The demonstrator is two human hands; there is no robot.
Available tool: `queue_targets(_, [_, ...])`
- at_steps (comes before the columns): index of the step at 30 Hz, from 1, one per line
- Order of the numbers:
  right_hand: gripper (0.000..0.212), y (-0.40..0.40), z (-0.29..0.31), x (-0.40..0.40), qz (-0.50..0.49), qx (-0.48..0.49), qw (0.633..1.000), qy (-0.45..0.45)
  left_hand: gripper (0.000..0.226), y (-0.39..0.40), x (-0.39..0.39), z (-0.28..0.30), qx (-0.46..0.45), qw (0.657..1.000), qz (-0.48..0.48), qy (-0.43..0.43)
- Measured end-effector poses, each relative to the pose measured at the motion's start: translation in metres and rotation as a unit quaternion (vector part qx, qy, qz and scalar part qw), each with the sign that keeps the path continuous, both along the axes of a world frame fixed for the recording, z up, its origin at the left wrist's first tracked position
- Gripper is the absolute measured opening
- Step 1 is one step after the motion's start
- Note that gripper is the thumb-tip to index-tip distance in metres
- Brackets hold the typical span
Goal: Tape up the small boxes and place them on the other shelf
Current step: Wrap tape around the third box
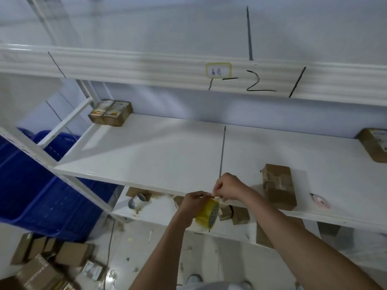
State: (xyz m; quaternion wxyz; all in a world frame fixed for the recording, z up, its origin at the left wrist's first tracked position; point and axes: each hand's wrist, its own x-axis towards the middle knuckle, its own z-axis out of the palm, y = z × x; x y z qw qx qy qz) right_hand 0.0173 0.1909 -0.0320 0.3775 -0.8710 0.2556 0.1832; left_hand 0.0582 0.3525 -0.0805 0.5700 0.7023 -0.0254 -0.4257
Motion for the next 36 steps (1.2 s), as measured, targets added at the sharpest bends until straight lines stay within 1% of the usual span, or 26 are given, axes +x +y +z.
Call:
queue_targets(2, [0.002,0.007,-0.003,0.007,-0.002,0.000,1.000,0.004,0.011,0.011,0.005,-0.003,-0.021,0.999,-0.023,0.028])
queue_targets(4, [0.005,0.014,-0.007,0.016,0.003,-0.014,1.000,0.006,0.031,0.020,0.010,-0.009,-0.059,0.995,-0.058,0.062])
queue_targets(6, [0.012,0.020,-0.011,0.023,0.014,-0.035,0.999,0.003,0.049,0.027,0.014,-0.015,-0.086,0.991,-0.071,0.080])
queue_targets(8, [0.016,0.025,-0.017,0.028,0.022,-0.057,0.998,-0.005,0.060,0.033,0.018,-0.022,-0.083,0.992,-0.044,0.086])
queue_targets(9, [0.016,0.028,-0.020,0.029,0.026,-0.070,0.997,-0.012,0.062,0.035,0.021,-0.026,-0.069,0.994,-0.020,0.087])
queue_targets(12, [0.012,0.037,-0.034,0.030,0.037,-0.095,0.995,-0.023,0.064,0.036,0.027,-0.036,-0.031,0.996,0.015,0.087])
queue_targets(14, [0.010,0.043,-0.040,0.031,0.044,-0.109,0.993,-0.029,0.063,0.033,0.026,-0.040,0.014,0.997,0.023,0.077])
queue_targets(16, [0.007,0.047,-0.045,0.035,0.046,-0.120,0.991,-0.045,0.054,0.032,0.025,-0.045,0.085,0.995,0.035,0.030])
queue_targets(17, [0.009,0.048,-0.045,0.036,0.048,-0.127,0.989,-0.051,0.050,0.032,0.025,-0.049,0.110,0.993,0.045,0.007])
queue_targets(19, [0.017,0.048,-0.046,0.039,0.047,-0.142,0.987,-0.057,0.050,0.031,0.026,-0.055,0.144,0.988,0.060,-0.020])
queue_targets(21, [0.016,0.044,-0.048,0.041,0.039,-0.154,0.985,-0.062,0.049,0.027,0.028,-0.054,0.155,0.985,0.072,-0.031])
queue_targets(24, [0.011,0.039,-0.047,0.044,0.039,-0.172,0.983,-0.058,0.045,0.017,0.028,-0.055,0.145,0.985,0.084,-0.029])
queue_targets(28, [0.018,0.042,-0.049,0.049,0.048,-0.190,0.980,-0.034,0.054,0.010,0.025,-0.062,0.167,0.981,0.099,0.002])
queue_targets(33, [0.024,0.045,-0.055,0.058,0.044,-0.198,0.979,-0.015,0.056,0.009,0.027,-0.064,0.194,0.975,0.107,0.006])
queue_targets(36, [0.023,0.046,-0.057,0.063,0.043,-0.200,0.979,-0.013,0.054,0.007,0.030,-0.064,0.201,0.974,0.107,0.003])
